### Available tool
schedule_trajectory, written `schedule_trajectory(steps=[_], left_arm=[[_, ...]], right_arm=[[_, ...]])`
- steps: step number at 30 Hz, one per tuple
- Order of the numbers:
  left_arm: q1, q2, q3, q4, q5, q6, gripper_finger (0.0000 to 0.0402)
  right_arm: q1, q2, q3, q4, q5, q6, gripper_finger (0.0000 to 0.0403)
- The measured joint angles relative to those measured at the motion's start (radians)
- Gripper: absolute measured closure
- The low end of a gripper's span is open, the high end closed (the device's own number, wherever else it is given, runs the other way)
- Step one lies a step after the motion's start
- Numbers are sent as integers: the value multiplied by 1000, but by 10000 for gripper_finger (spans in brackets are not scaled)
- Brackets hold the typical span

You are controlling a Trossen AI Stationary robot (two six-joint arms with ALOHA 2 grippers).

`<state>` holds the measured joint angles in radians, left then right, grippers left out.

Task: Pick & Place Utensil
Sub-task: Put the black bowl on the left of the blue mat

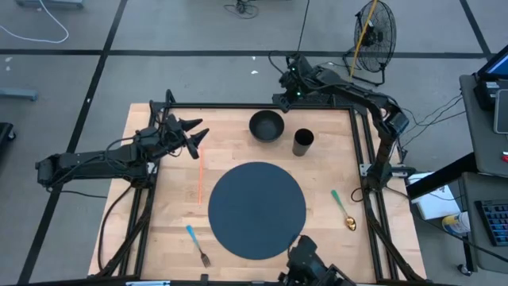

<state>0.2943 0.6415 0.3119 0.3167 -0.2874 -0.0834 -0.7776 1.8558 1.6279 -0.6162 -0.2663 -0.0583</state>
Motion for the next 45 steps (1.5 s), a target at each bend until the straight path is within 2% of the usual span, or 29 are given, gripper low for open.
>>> schedule_trajectory(steps=[9, 19, 24, 32, 45], left_arm=[[0, 0, 0, -53, 2, -4, 170], [-3, 0, 0, -62, 1, -7, 170], [-3, 0, 0, -68, 2, -9, 169], [-3, 0, 0, -68, 1, -8, 169], [-3, 0, 0, -67, 1, -8, 170]], right_arm=[[13, 9, 2, 1, 1, 21, 194], [50, 89, 2, 41, 9, 48, 191], [53, 89, 1, 35, 58, 46, 193], [53, 90, 1, -16, 62, 76, 198], [89, 90, 0, -31, 136, 115, 195]])
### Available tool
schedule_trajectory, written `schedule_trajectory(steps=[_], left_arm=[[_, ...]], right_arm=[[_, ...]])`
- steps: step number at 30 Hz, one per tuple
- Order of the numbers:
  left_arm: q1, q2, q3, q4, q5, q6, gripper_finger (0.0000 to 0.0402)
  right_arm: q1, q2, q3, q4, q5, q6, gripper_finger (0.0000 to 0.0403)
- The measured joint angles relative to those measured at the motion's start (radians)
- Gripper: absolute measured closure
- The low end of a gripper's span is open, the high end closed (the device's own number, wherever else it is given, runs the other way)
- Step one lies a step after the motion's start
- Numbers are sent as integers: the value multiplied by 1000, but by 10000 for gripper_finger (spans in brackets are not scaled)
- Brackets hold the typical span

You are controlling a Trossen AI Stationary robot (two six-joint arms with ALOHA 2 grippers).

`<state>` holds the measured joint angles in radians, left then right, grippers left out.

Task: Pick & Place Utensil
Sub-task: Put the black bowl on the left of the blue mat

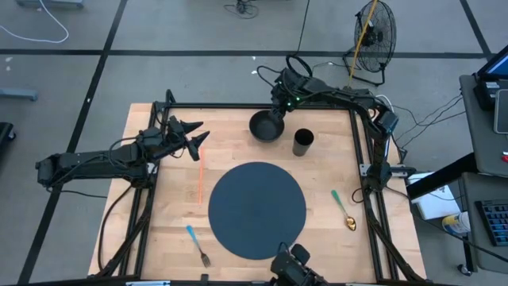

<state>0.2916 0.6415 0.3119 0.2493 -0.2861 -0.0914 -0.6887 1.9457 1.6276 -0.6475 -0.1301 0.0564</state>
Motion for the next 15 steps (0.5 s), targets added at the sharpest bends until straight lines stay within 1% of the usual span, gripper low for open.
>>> schedule_trajectory(steps=[11, 15], left_arm=[[0, 0, 0, 0, 0, -7, 169], [0, 0, 0, -8, 0, -14, 169]], right_arm=[[11, 19, -2, -54, 6, 28, 195], [21, 51, 0, -37, 6, 17, 195]])
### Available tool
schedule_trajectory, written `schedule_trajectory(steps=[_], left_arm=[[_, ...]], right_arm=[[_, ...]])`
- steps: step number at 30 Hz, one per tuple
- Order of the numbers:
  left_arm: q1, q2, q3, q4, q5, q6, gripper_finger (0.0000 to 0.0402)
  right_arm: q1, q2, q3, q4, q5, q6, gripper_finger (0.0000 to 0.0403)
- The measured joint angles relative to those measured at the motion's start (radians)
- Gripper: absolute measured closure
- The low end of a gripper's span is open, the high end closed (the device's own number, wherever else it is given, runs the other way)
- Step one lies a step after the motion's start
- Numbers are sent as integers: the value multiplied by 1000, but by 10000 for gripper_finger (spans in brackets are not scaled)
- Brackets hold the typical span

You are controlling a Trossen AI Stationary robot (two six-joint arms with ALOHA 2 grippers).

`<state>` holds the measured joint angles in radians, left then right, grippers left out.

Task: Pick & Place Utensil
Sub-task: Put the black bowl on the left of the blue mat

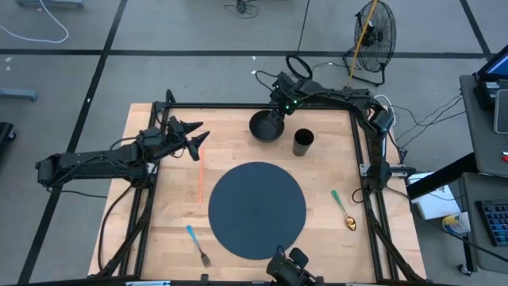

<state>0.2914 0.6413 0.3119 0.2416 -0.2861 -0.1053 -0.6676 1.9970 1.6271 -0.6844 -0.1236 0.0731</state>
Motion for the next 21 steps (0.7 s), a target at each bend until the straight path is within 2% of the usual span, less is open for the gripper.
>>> schedule_trajectory(steps=[9, 21], left_arm=[[0, 0, 0, -15, 0, 2, 169], [0, 0, 0, -14, 0, -1, 170]], right_arm=[[1, -1, -1, -15, 25, -5, 206], [1, -3, 0, -25, 51, -5, 320]])
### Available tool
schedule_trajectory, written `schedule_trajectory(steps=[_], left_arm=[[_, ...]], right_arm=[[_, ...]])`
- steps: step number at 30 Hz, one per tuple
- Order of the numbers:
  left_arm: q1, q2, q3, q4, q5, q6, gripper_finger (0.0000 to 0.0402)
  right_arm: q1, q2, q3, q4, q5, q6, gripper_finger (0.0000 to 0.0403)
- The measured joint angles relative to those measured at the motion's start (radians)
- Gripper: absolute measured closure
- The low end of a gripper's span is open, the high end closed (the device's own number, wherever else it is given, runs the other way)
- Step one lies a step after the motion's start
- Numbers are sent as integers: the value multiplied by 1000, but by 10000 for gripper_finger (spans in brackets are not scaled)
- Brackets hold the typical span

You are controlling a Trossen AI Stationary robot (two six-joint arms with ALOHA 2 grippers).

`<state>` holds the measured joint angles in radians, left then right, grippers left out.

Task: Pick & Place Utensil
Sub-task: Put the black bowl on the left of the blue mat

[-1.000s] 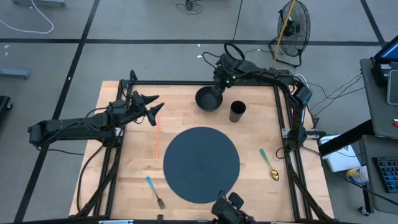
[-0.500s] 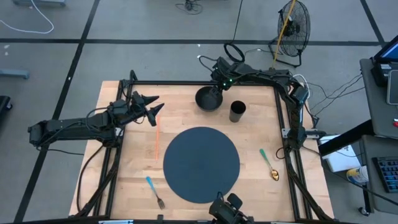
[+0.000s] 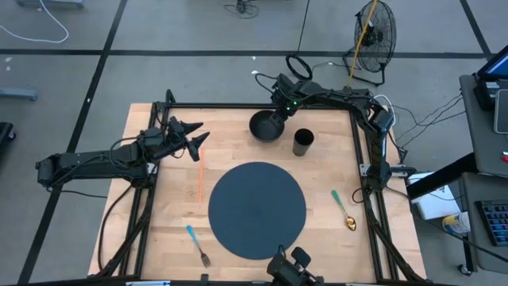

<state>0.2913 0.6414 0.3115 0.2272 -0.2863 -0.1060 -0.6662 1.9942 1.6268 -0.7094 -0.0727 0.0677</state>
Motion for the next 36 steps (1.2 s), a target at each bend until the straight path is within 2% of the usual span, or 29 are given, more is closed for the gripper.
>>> schedule_trajectory(steps=[6, 11, 14, 24, 36], left_arm=[[0, 0, 0, 0, 0, -2, 169], [0, 0, 0, 0, 0, -2, 169], [0, 0, 0, 0, 0, -3, 170], [0, 0, 0, 0, 0, -3, 170], [0, 0, 0, 0, 0, -4, 169]], right_arm=[[0, 0, 0, 1, -2, 3, 357], [0, 0, 0, 1, -2, 13, 365], [0, 0, 0, 1, -5, 0, 354], [1, 0, 0, 1, -9, -1, 280], [1, 0, -48, 10, -10, 0, 288]])
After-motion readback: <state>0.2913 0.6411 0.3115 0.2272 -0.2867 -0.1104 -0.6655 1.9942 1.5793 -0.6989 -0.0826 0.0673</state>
